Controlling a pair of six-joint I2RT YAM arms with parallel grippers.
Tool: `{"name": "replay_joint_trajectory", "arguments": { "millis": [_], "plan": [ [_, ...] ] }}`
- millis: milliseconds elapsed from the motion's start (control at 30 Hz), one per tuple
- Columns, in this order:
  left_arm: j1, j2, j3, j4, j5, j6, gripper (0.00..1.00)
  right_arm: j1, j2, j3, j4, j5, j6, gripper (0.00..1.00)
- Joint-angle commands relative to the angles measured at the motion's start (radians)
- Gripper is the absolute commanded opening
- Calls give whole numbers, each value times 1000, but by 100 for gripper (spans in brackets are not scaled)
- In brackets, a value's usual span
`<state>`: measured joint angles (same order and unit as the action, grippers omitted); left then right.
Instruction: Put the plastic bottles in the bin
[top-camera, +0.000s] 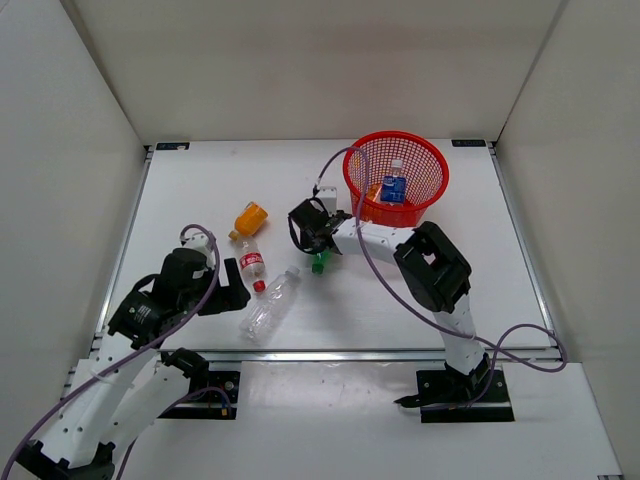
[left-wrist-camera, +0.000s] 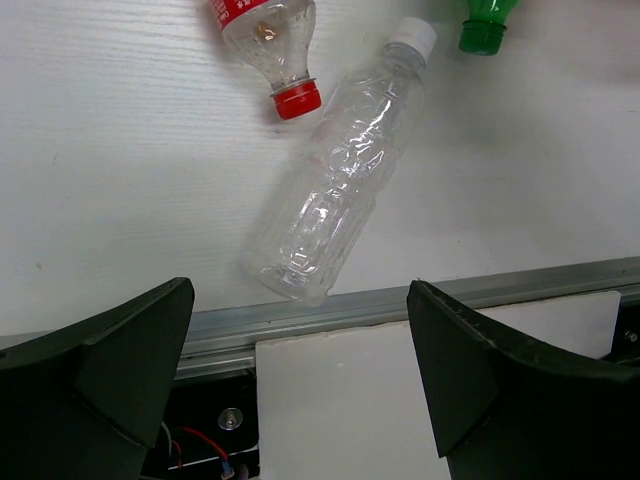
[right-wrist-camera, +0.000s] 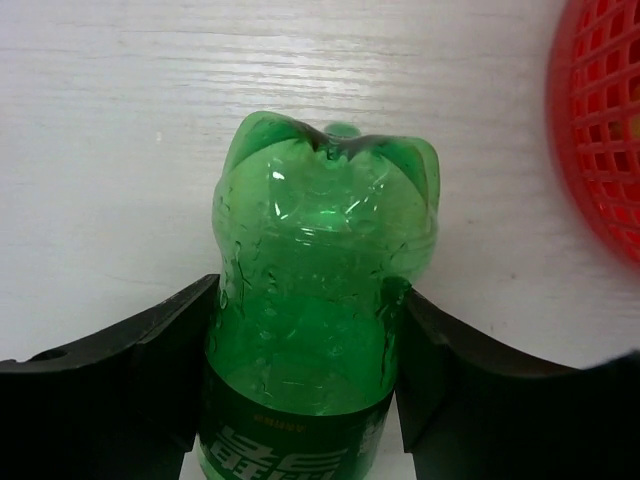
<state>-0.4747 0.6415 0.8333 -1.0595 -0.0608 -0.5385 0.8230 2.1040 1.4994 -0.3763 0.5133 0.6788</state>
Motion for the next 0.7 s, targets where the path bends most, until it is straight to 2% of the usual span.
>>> {"name": "replay_joint_trajectory", "arguments": {
  "millis": [0,233,400,500,667],
  "plan": [
    [1,7,-25,50,33,5,99,1,-113,51,57,-22,-109,36],
    [1,90,-62,119,79,32,98,-36,-367,137,33,-359,-303,31],
    [2,159,-95,164,96,40,99,-117,-513,122,16,-319,-409,27],
    [1,194,-97,173,93,51,99,-241,-561,93,24,-308,-433,23],
    [-2,234,-103,188,88,66,99,-402,-532,97,1,-352,-446,32]
  ]
}}
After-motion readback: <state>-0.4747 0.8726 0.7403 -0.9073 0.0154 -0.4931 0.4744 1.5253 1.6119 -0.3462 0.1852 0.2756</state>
